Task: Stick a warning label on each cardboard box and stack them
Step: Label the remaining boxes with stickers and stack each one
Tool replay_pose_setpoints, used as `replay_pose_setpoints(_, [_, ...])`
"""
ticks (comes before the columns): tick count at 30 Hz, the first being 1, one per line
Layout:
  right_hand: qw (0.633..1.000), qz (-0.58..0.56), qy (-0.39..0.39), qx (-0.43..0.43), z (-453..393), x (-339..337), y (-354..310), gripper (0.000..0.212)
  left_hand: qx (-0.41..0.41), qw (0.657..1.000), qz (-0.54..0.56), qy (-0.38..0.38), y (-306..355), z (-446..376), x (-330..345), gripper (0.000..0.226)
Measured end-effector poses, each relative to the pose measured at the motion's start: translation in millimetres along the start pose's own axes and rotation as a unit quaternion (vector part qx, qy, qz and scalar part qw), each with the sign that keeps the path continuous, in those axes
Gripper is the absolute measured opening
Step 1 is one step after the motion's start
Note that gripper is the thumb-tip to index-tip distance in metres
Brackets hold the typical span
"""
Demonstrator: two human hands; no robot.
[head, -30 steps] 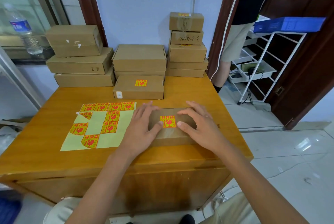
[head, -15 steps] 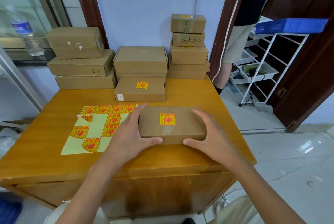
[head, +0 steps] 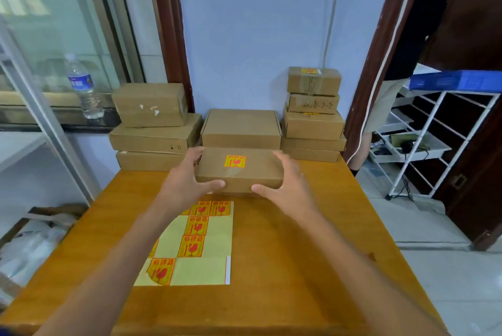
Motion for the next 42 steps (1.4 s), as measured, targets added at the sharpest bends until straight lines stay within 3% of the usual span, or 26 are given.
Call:
replay_pose_setpoints(6, [1.0, 0.01, 0.014, 0.006, -32, 36, 13, 0.096, -0.022, 0.998, 0.05, -0.008, -27, -32, 22, 0.085])
replay_pose_setpoints(12, [0.997, -0.025, 0.069, 0.003, -31, 41, 29, 0.082, -0.04, 0.996, 0.074, 0.018, -32, -39, 40, 0.099])
replay_pose_setpoints(19, [0.993, -0.053, 0.101, 0.012, -21, 39, 36, 0.088, -0.029, 0.995, 0.082, -0.039, -33, -38, 55, 0.109])
replay_pose_setpoints(26, [0.992, -0.073, 0.096, 0.021, -24, 39, 35, 0.089, -0.02, 0.996, 0.073, -0.045, -31, -36, 58, 0.106])
replay_pose_setpoints(33, [0.997, -0.059, 0.027, 0.032, -22, 32, 40, 0.121, -0.03, 0.998, 0.05, -0.032, -33, -32, 59, 0.1])
replay_pose_setpoints(39, [0.999, -0.012, 0.026, 0.03, -22, 29, 39, 0.121, -0.022, 0.997, 0.043, -0.059, -34, -39, 49, 0.105])
replay_pose_setpoints(42, [0.998, -0.047, 0.027, 0.025, -15, 18, 36, 0.111, -0.017, 0.998, 0.06, -0.004, -32, -36, 26, 0.097])
Point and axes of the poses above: each hand's wrist, its own z-axis away from the middle knuckle, its own x-axis out of the palm, y = z × x, the point moved 4 cm from there along -z, towards the middle knuckle, and after that the axes turned 7 degrees about -z, right-handed, at the moved point
